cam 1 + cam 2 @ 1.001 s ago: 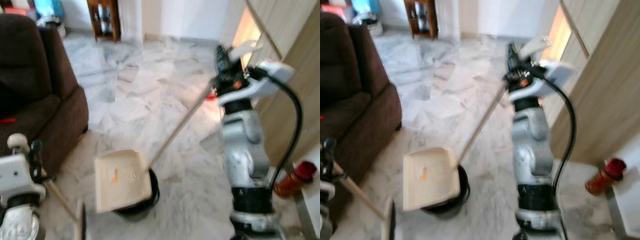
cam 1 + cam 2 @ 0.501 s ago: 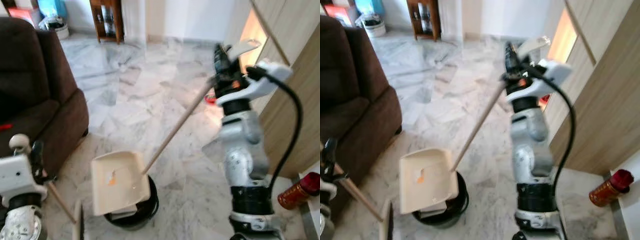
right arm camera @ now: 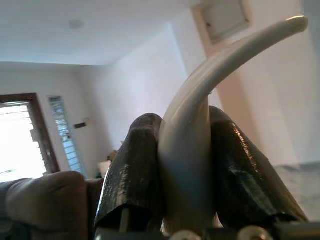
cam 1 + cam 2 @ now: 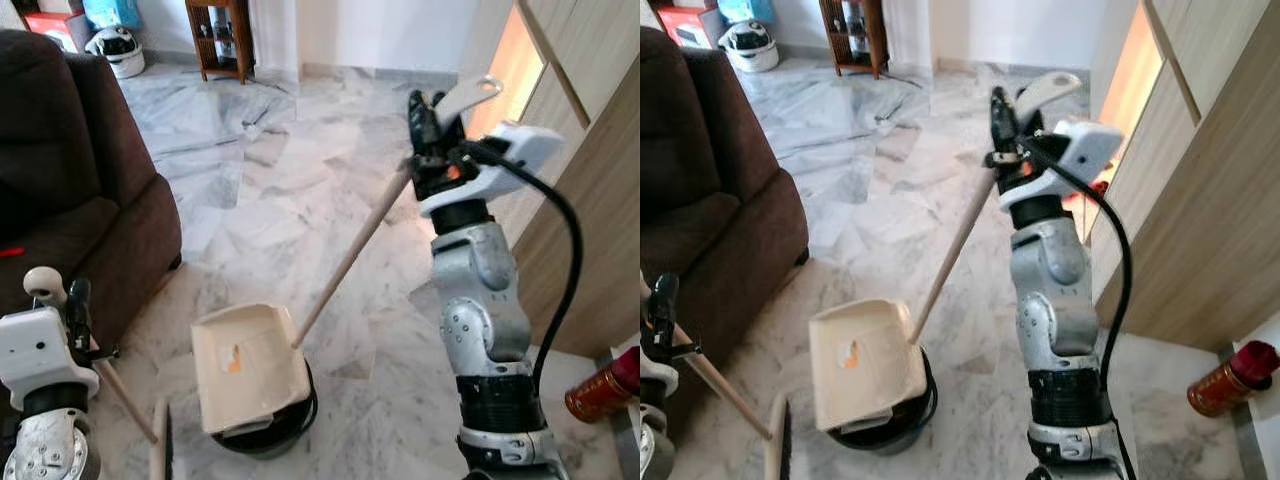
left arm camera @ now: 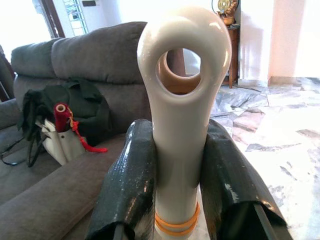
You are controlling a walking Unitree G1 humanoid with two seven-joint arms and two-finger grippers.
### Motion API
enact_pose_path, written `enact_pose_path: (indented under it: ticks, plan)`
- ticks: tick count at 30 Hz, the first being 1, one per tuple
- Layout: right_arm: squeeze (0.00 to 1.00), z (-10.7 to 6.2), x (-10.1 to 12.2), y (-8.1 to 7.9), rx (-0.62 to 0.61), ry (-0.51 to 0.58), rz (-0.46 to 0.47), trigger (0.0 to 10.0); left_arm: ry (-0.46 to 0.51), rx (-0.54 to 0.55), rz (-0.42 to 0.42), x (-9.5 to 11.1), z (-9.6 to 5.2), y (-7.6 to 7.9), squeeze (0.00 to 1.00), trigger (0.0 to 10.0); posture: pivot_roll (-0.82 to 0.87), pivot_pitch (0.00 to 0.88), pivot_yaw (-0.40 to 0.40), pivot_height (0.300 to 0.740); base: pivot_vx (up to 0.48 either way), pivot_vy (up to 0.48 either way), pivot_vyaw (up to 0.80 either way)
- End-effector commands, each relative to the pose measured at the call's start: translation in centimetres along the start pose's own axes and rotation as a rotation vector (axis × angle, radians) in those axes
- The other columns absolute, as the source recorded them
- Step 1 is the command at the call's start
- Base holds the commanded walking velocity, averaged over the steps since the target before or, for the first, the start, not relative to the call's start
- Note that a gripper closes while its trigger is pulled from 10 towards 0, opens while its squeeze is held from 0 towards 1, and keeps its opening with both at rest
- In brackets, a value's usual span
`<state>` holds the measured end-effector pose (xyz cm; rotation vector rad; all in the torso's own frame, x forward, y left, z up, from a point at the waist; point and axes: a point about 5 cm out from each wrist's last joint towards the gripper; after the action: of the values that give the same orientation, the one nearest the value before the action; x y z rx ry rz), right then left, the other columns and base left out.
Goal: Sweep floor
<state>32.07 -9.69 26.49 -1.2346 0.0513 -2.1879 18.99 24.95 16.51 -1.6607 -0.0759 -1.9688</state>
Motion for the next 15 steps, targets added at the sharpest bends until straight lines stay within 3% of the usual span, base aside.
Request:
enact_pose_path:
  ticks: [1, 8, 15]
  plan:
    - [0.0, 0.2, 1.5, -1.6, 0.062, 0.094, 0.001, 10.0, 0.051, 0.015, 0.017, 1.0, 0.0, -0.4, 0.0, 10.0, 0.08, 0.09, 0.034, 0.74, 0.0, 0.0, 0.0]
    - [0.0, -0.3, 1.5, -5.2, 0.198, 0.148, -0.152, 10.0, 0.059, 0.011, 0.011, 1.0, 0.1, -0.3, 0.0, 10.0, 0.08, 0.069, 0.037, 0.74, 0.0, 0.0, 0.0]
    - [0.0, -1.7, 1.1, -9.0, 0.319, 0.186, -0.161, 10.0, 0.063, 0.013, 0.01, 1.1, 0.2, -0.4, 0.0, 10.0, 0.09, 0.079, 0.039, 0.74, 0.0, 0.0, 0.0]
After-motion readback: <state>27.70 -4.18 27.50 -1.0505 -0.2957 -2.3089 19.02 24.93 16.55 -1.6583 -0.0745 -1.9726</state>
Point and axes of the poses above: a point about 5 cm out from each wrist's last joint towards the gripper, its own z axis pointing out of the wrist towards the gripper, its own x axis along the axis of the wrist's last joint, y = z × x, and after that the axes turned 11 degrees about z, right-handed
